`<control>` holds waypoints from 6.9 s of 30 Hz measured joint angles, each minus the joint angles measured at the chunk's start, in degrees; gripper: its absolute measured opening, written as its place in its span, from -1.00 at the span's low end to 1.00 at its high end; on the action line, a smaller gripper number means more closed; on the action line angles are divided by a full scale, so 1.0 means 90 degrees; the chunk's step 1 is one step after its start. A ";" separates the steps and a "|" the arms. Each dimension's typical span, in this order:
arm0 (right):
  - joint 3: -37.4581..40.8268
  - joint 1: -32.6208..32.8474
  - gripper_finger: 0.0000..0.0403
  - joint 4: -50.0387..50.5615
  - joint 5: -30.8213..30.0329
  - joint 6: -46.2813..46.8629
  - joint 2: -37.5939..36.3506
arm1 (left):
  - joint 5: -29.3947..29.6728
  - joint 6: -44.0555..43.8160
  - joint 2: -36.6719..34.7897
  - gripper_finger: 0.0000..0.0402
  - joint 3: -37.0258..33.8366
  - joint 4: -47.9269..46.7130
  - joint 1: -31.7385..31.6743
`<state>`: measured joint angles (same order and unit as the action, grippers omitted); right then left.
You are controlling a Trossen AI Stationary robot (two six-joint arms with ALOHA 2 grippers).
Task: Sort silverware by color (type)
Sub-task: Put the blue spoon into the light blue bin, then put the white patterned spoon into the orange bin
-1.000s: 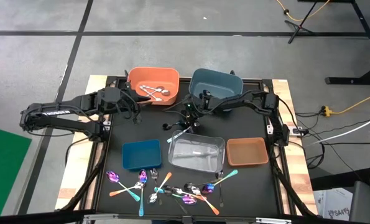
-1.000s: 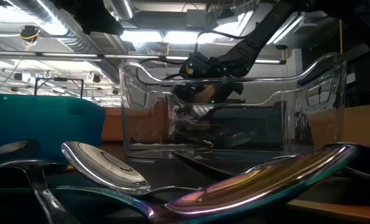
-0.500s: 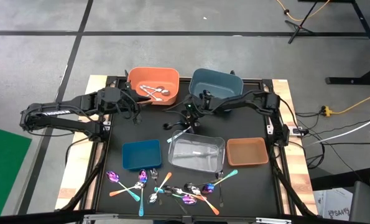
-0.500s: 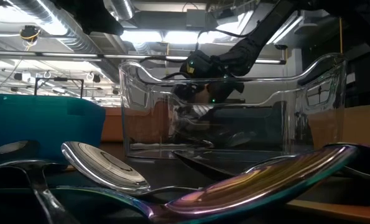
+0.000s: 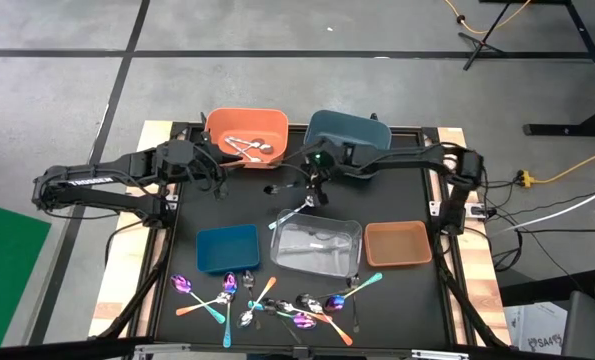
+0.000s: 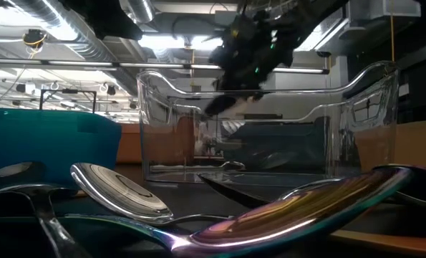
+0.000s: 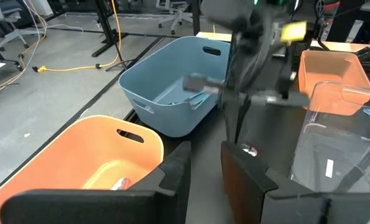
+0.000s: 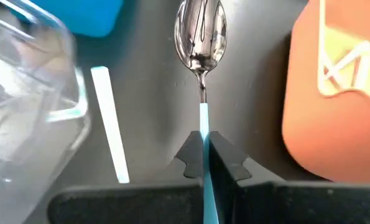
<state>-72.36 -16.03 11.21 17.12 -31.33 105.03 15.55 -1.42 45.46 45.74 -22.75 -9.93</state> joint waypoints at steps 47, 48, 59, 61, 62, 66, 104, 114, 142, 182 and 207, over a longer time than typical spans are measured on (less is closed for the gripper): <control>-0.0010 -0.2807 -1.00 0.3228 -0.0505 0.0168 -0.1044 | 0.0000 -0.0605 0.3045 -0.59 -0.0002 0.1879 -0.0007; -0.0010 -0.2809 -1.00 0.3234 -0.0505 0.0165 -0.1044 | 0.0000 -0.0775 0.3044 -0.59 -0.0002 0.1986 -0.0007; -0.0010 -0.2804 -1.00 0.3237 -0.0512 0.0158 -0.1044 | -0.1085 -0.1883 0.3396 -0.59 0.0741 0.2615 -0.0285; -0.0010 -0.2802 -1.00 0.3242 -0.0478 0.0161 -0.1044 | -0.1216 -0.1949 0.3684 -0.59 0.1177 0.2324 -0.0341; -0.0010 -0.2797 -1.00 0.3251 -0.0420 0.0176 -0.1044 | -0.1267 -0.1968 0.3841 -0.59 0.1411 0.2161 -0.0375; -0.0010 -0.2794 -1.00 0.3270 0.0027 0.0273 -0.1044 | -0.1401 -0.2253 0.4566 -0.59 0.2263 0.1314 -0.0507; -0.0010 -0.2538 -1.00 0.3207 0.0051 0.0262 -0.1046 | -0.3012 -0.3668 0.7647 -0.59 0.3468 -0.0372 -0.0294; -0.0010 -0.2538 -1.00 0.3198 0.0051 0.0260 -0.1049 | -0.2629 -0.3474 0.7681 -0.59 0.3468 -0.0305 -0.0291; -0.0010 -0.2538 -1.00 0.3195 0.0053 0.0260 -0.1051 | -0.2178 -0.3469 0.7681 -0.59 0.3468 -0.0154 -0.0279; -0.0012 -0.2542 -1.00 0.3198 0.0056 0.0262 -0.1051 | -0.1474 -0.2658 0.8130 -0.93 0.3473 0.0112 0.0053; -0.0012 -0.2540 -1.00 0.3215 0.0052 0.0270 -0.1051 | -0.1349 -0.2554 0.7364 -1.00 0.3449 -0.0134 -0.0206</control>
<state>-72.47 -38.89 40.14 17.59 -28.91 95.57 3.41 -24.41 111.73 76.77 -23.96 -11.79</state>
